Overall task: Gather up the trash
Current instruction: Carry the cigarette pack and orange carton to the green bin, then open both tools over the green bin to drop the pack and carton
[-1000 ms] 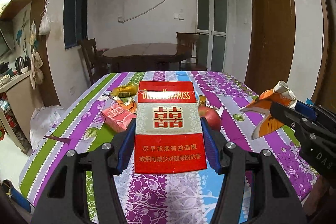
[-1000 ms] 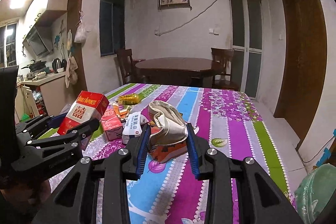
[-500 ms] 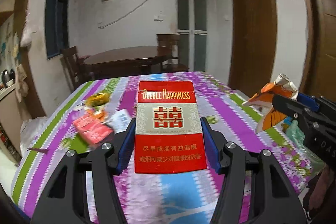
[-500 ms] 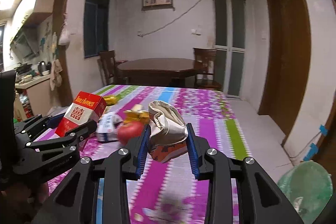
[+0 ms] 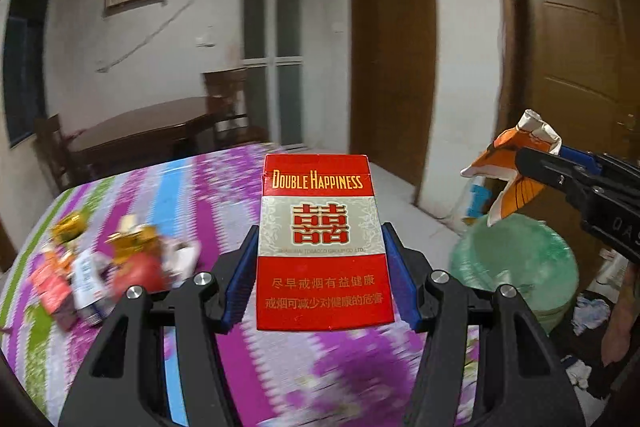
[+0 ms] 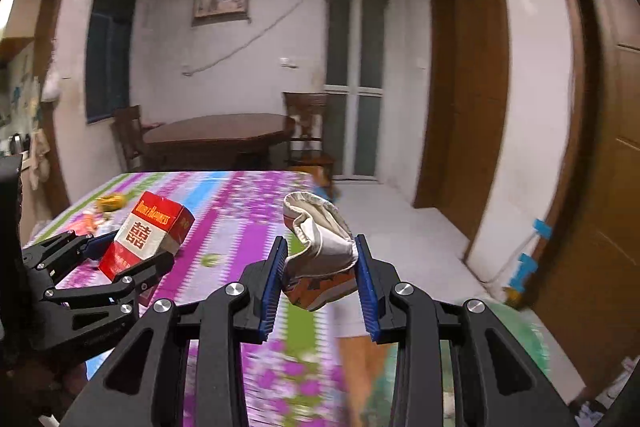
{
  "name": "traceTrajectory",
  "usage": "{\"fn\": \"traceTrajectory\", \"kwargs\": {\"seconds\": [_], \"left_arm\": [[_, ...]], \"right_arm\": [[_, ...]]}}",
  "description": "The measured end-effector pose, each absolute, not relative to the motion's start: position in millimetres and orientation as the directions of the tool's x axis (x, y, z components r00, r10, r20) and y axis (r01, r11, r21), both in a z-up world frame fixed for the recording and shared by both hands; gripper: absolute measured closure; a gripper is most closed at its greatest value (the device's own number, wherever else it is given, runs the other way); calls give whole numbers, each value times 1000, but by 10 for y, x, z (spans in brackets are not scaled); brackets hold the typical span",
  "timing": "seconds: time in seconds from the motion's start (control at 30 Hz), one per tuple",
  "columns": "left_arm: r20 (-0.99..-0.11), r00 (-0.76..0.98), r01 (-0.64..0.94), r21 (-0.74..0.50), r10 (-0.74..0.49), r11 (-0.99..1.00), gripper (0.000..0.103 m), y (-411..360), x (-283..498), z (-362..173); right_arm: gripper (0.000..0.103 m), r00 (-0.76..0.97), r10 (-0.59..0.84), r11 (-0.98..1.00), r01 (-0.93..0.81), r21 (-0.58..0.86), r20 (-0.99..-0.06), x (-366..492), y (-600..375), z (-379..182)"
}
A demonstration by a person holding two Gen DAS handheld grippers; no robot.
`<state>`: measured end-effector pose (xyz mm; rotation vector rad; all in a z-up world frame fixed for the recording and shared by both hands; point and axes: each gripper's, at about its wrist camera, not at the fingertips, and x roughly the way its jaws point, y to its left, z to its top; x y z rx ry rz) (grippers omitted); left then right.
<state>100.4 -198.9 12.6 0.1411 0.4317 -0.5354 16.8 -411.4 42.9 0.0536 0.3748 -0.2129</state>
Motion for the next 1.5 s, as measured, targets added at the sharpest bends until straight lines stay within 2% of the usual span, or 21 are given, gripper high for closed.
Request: {"fn": "traceTrajectory", "kwargs": {"seconds": [0.23, 0.47, 0.67, 0.83, 1.17, 1.23, 1.27, 1.33, 1.43, 1.5], "left_arm": [[-459, 667, 660, -3, -587, 751, 47, -2753, 966, 118], [-543, 534, 755, -37, -648, 654, 47, -3483, 1024, -46], [-654, 421, 801, -59, -629, 596, 47, -4124, 1140, -363], [-718, 366, 811, -65, -592, 581, 47, -4426, 1190, -615], [-737, 357, 822, -45, -574, 568, 46, -4492, 1094, -685], [-733, 361, 821, -42, -576, 569, 40, -4469, 1095, -661], [-731, 363, 820, -43, -577, 571, 38, -4476, 1081, -651], [-728, 370, 818, -39, -578, 574, 32, -4472, 1071, -644], [-727, 372, 817, -39, -577, 575, 31, -4437, 1070, -639], [-725, 374, 815, -40, -578, 577, 31, -4404, 1069, -625]], "right_arm": [[68, 851, -310, 936, 351, 21, -425, -187, -5009, 319], [68, 768, -370, 893, 450, 29, -523, -402, -5882, 37], [68, 709, -311, 888, 454, 72, -633, -348, -6378, -344], [68, 682, -263, 883, 455, 115, -682, -257, -6499, -695], [68, 669, -250, 881, 458, 123, -700, -190, -6467, -884], [68, 671, -251, 881, 457, 123, -697, -171, -6428, -878], [67, 673, -251, 879, 459, 127, -696, -171, -6438, -897], [55, 677, -253, 876, 463, 133, -691, -199, -6438, -883], [49, 681, -262, 870, 473, 137, -684, -232, -6440, -865], [48, 686, -269, 867, 478, 139, -676, -269, -6408, -803]]}}
